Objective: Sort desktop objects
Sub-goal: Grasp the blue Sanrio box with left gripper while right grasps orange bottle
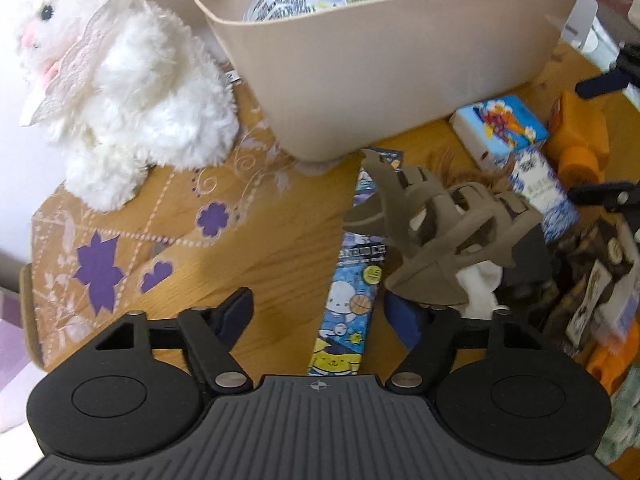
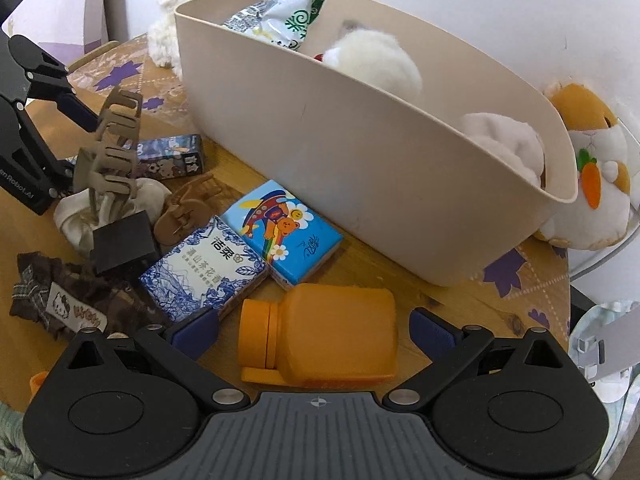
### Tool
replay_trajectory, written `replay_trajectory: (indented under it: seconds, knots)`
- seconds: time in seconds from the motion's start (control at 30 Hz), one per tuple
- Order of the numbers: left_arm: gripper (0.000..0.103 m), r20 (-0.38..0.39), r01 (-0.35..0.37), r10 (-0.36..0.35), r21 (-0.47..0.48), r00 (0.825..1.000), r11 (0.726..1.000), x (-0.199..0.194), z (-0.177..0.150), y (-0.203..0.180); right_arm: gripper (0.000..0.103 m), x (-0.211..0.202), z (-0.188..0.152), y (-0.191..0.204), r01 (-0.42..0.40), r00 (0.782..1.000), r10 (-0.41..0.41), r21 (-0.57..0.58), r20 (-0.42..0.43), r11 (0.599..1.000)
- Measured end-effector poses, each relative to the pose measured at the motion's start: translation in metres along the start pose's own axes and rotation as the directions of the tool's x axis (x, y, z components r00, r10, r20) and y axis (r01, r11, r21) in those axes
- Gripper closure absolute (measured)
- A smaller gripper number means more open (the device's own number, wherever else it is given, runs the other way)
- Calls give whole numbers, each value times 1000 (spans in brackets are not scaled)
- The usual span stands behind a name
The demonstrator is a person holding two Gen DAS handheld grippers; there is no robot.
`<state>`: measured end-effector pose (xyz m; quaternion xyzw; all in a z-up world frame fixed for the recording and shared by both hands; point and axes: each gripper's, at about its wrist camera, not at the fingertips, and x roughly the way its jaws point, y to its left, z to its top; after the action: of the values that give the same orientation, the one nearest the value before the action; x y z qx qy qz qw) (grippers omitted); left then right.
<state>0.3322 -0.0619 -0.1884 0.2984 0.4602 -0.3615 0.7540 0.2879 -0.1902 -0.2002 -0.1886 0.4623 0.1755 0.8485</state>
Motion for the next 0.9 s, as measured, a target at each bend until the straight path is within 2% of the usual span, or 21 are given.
replay_trajectory:
  seconds: [0.07,0.1,0.17,0.27,0.47,0.67,0.9]
  knots:
    - [45,5,33,-33,-18,999,999,0,3,0,12,6,-2,-1,-7,1000,7,5,-29,1000]
    - [49,7,49,-49,-20,999,999,0,4,-1,14,8,-3,0,-8,999,8,8,-39,1000]
    - [65,12,76,-76,-11,997,997,0,7,-4,18,7,-5,-2,-9,1000,10,26,-18,1000]
    - [79,13,102,-102,7,995,995,-2,8,-10,23,6,-6,-1,-22,1000,22,34,-6,999]
    - [80,15,101,-101,-28,995,994,-7,0,-12,23,-1,-10,5,-41,999,41,0,-5,999]
    - [80,24,71,-70,-81,997,994,-24,-14,-1,23,-21,-16,6,-49,999,48,18,24,999]
    - [80,68,61,-56,-73,996,995,-57,-16,5,23,-50,-15,-4,-41,997,38,40,73,998]
